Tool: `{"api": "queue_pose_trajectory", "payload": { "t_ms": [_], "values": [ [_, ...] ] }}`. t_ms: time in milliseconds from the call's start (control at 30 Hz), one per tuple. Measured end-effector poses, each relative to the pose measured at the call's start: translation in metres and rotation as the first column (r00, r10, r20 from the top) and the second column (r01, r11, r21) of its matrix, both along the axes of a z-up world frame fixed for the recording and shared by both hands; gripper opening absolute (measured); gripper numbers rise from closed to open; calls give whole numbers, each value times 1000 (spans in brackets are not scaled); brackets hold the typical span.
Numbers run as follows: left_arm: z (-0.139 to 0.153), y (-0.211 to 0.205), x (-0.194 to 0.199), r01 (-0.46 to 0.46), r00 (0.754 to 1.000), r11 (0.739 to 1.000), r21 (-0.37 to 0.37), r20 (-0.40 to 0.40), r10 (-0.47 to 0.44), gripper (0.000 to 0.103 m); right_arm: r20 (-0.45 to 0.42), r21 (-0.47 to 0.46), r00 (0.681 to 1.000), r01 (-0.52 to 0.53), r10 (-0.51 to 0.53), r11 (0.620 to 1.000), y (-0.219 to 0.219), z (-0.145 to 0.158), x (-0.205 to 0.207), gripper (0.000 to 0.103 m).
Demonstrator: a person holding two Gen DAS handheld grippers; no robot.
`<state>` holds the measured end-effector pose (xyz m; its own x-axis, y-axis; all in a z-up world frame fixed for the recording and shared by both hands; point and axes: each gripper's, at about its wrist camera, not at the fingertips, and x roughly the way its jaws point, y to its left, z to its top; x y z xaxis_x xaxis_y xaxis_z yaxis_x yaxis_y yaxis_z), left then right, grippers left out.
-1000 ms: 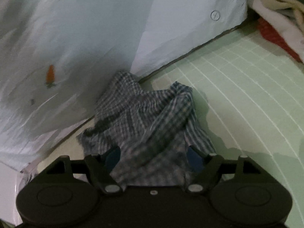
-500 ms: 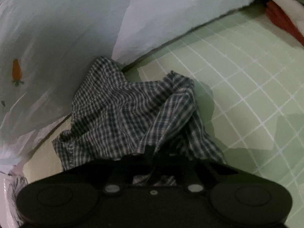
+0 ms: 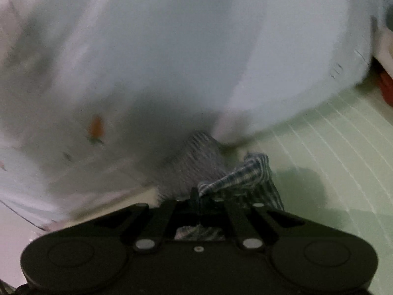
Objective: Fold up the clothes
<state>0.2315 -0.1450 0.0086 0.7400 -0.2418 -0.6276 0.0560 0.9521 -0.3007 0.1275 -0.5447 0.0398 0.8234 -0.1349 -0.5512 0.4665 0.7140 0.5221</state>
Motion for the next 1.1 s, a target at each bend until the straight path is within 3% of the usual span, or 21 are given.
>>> {"api": "queue_pose_trajectory", "payload": {
  "t_ms": [67, 167, 333, 433, 467, 500, 633, 767, 833, 867, 900, 933, 1100],
  "values": [
    [21, 11, 0, -29, 998, 999, -29, 59, 31, 5, 21, -3, 1000, -22, 22, 1000, 2, 7, 10, 1],
    [31, 18, 8, -55, 993, 998, -18, 103, 56, 5, -24, -4, 998, -53, 53, 999, 3, -8, 33, 1],
    [-7, 17, 29, -75, 997, 997, 14, -7, 75, 5, -99, -1, 990, -104, 104, 995, 5, -32, 72, 3],
    [-32, 17, 36, -82, 993, 997, 12, -88, 82, 5, -156, 29, 986, -51, 55, 998, -4, -48, 71, 23],
    [-37, 19, 35, -86, 991, 996, 12, -101, 86, 5, -159, 20, 987, -27, 29, 999, -7, -50, 63, 47],
    [-42, 21, 33, -90, 989, 996, 11, -114, 90, 5, -162, 10, 987, -3, 4, 1000, -11, -52, 56, 62],
    [-56, 29, 27, -108, 983, 994, 6, -149, 107, 5, -183, -16, 979, 89, -90, 996, -28, -62, 28, 66],
    [-63, 30, 32, -111, 980, 994, 13, -162, 112, 5, -216, 61, 972, 102, -87, 993, -46, -81, 28, 66],
    [-64, 29, 34, -110, 980, 994, 19, -163, 112, 5, -237, 68, 970, 79, -61, 995, -50, -91, 36, 61],
    [-65, 29, 35, -109, 980, 994, 22, -162, 112, 5, -243, 68, 969, 61, -42, 996, -51, -95, 43, 49],
    [-65, 29, 36, -109, 980, 994, 25, -162, 112, 5, -239, 68, 971, 33, -16, 997, -51, -96, 49, 20],
    [-66, 29, 36, -108, 981, 994, 28, -161, 111, 5, -237, 63, 972, 6, 9, 998, -54, -97, 55, 6],
    [-71, 27, 39, -105, 978, 994, 28, -176, 108, 5, -263, 39, 965, 7, 3, 999, -75, -105, 82, 4]
  ]
}}
